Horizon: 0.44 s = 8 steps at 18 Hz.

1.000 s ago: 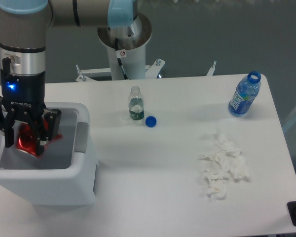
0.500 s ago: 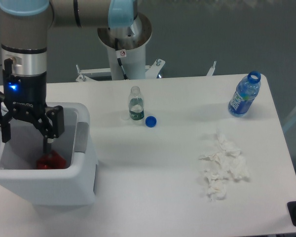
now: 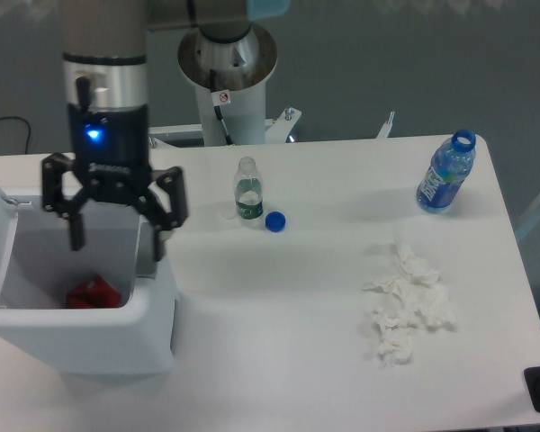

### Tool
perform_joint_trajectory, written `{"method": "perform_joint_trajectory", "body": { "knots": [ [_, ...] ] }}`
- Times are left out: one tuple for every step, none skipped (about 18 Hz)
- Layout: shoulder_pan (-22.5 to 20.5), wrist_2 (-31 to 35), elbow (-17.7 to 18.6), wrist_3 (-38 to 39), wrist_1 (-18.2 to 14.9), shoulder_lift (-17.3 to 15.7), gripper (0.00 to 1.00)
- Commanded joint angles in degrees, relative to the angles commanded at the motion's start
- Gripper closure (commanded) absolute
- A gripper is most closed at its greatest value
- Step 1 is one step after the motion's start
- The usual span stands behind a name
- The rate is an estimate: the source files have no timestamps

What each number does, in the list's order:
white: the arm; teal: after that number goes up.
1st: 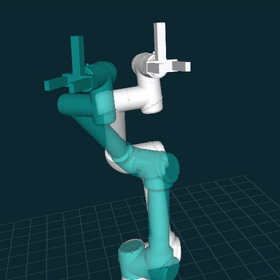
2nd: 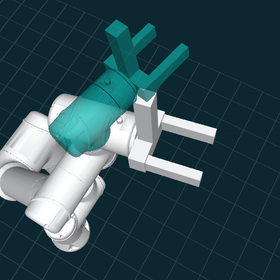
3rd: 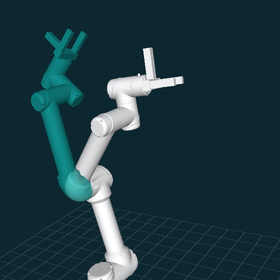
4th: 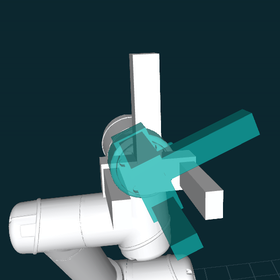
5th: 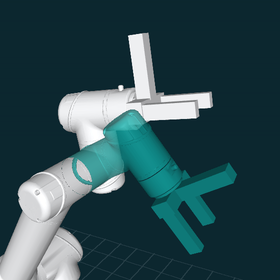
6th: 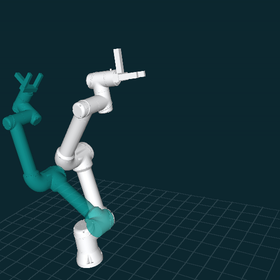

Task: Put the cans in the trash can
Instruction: 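Raise the open gripper up out of the bin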

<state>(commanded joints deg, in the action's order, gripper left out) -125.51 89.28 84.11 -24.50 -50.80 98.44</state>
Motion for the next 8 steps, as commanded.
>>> {"method": "perform_joint_trajectory", "body": {
  "knots": [
    [0.00, 1.50, 0.88, -2.20, -0.09, 0.00, 0.00],
    [0.00, 3.34, 1.76, -4.40, -0.18, 0.00, 0.00],
    [0.00, 5.27, 2.37, -6.51, -0.61, 0.00, 0.00],
    [0.00, 7.38, 2.99, -8.79, -1.66, 0.00, 0.00],
    [0.00, 9.49, 3.43, -11.16, -2.54, 0.09, 0.00],
    [0.00, 10.81, 3.61, -12.93, -2.64, 0.17, 0.00],
    [-0.09, 11.26, 3.61, -13.90, -2.64, 0.35, 0.00],
    [-0.09, 11.35, 3.61, -14.17, -2.64, 0.44, 0.00]
  ]
}}
